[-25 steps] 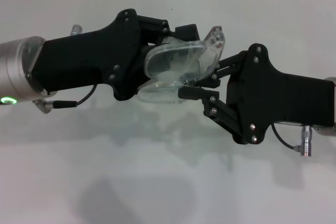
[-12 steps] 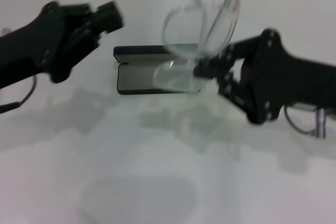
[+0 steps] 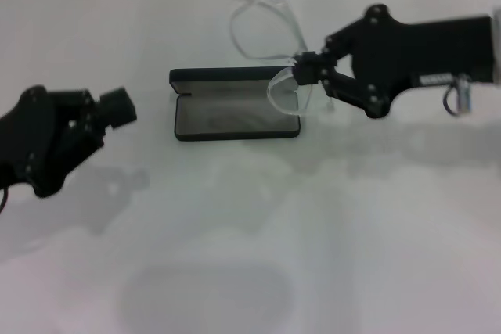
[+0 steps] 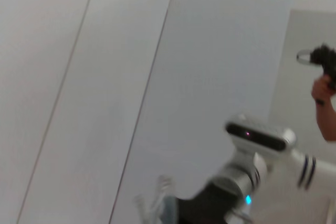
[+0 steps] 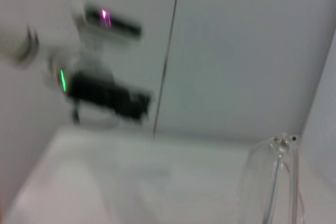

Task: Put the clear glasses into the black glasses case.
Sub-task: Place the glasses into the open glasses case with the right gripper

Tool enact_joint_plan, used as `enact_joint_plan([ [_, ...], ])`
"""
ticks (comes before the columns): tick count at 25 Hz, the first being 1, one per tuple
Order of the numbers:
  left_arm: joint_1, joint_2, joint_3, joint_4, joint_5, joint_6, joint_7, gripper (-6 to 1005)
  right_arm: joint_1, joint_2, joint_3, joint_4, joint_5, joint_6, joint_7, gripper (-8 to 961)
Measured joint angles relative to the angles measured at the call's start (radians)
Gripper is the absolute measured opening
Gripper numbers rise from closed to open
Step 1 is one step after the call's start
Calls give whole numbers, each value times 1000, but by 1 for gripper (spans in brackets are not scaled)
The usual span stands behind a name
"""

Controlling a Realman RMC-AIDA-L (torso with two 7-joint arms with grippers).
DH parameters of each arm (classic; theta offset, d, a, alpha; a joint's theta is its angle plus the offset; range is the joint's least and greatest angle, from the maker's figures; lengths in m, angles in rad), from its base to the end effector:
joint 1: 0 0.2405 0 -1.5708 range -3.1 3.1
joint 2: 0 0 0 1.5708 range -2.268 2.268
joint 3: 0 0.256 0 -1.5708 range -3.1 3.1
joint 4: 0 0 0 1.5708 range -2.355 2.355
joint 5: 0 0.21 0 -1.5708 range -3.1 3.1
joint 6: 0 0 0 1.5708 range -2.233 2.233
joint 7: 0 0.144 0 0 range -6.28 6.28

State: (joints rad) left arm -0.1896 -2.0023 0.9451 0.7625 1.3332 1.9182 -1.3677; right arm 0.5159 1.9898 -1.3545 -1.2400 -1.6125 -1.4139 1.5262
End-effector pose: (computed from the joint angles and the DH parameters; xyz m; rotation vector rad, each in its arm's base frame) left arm -0.2660 0.2403 0.0685 -2.5430 -0.4668 -1.3642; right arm 0.1152 0.3452 0.0193 -2.8764 -0.2139 0.6354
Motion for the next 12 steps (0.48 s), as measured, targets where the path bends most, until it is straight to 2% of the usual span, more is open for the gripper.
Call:
enact_joint_plan([
  [3, 9, -2, 0, 31, 65, 1, 0, 56, 79, 11, 5, -108, -252, -15, 170, 53],
  [5, 16, -5, 0, 70, 130, 2, 0, 56, 138, 18, 7, -128, -366, -38, 237, 53],
  [9, 21, -19, 4, 156, 287, 4, -2, 57, 255, 22, 8, -120, -520, -83, 324, 53],
  [12, 14, -32, 3, 187, 353, 5, -5, 57, 322, 23, 5, -95, -598, -100, 382, 53],
])
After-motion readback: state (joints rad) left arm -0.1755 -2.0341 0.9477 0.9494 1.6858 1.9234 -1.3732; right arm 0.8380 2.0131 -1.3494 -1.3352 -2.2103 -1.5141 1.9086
